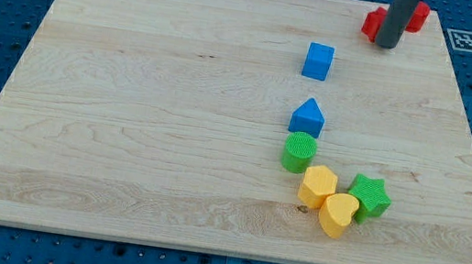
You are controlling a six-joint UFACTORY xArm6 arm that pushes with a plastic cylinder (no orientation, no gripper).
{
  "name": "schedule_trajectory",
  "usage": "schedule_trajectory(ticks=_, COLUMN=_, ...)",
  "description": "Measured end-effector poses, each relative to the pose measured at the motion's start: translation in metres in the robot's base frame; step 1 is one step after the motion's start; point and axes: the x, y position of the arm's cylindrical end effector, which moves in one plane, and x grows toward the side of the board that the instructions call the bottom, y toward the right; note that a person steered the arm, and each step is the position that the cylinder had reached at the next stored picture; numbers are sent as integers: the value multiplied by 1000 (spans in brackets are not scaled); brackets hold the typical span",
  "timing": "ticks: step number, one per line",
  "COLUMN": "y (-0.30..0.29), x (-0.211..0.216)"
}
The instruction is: Move red star on bottom left to red circle
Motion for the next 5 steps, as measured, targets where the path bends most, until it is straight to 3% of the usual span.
schedule_trajectory(ticks=2, y=-17, x=-13)
schedule_trajectory(ticks=4, y=-72, x=-31)
schedule_trajectory(ticks=5, y=-54, x=-47)
